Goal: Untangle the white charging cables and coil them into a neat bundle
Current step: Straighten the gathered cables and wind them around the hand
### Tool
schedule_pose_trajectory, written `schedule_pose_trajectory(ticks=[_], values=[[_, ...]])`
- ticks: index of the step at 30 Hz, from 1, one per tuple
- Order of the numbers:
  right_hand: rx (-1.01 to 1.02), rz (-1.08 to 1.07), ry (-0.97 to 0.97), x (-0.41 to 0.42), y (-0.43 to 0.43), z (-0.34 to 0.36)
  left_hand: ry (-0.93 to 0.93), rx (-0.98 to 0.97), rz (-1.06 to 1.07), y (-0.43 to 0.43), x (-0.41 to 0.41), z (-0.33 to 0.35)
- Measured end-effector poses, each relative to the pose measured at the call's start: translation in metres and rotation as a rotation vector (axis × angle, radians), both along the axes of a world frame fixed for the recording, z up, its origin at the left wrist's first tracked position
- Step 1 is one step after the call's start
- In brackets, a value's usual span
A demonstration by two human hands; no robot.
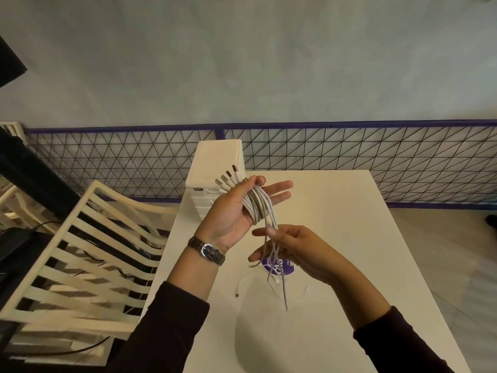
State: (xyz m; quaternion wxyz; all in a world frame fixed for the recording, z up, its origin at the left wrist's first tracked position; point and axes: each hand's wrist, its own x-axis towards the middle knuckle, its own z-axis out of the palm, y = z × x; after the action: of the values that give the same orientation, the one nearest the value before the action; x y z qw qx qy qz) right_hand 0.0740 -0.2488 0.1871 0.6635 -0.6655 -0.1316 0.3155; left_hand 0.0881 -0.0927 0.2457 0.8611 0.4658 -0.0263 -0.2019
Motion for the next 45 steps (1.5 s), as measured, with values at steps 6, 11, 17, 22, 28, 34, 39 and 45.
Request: schedule_pose_trajectory(ticks=[6, 11, 17, 22, 28, 34, 39, 45], values=[[0.046, 0.124, 0.069, -0.001, -0.014, 0.003, -0.012, 0.034, 0.005, 0.004, -0.002, 0.001], [0.319, 0.011, 0.11, 0.001, -0.012, 0.016, -0.068, 0.166, -0.049, -0.003, -0.007, -0.002], [0.141, -0.024, -0.06, 0.002, -0.012, 0.022, -0.07, 0.19, -0.103, -0.005, -0.013, 0.0], [-0.028, 0.04, -0.193, 0.003, -0.016, 0.027, -0.013, 0.116, -0.085, -0.006, -0.019, 0.007], [-0.145, -0.008, -0.291, -0.011, -0.006, 0.007, -0.017, -0.115, -0.078, -0.002, -0.02, 0.022], [-0.229, 0.015, -0.512, -0.01, -0.008, 0.018, -0.074, -0.051, -0.452, -0.002, -0.026, 0.004], [-0.475, 0.132, -0.875, -0.002, -0.011, 0.033, -0.047, 0.13, -0.617, 0.001, -0.029, 0.0], [-0.632, 0.363, -0.896, 0.001, -0.015, 0.04, -0.095, 0.31, -0.879, 0.003, -0.031, 0.001]])
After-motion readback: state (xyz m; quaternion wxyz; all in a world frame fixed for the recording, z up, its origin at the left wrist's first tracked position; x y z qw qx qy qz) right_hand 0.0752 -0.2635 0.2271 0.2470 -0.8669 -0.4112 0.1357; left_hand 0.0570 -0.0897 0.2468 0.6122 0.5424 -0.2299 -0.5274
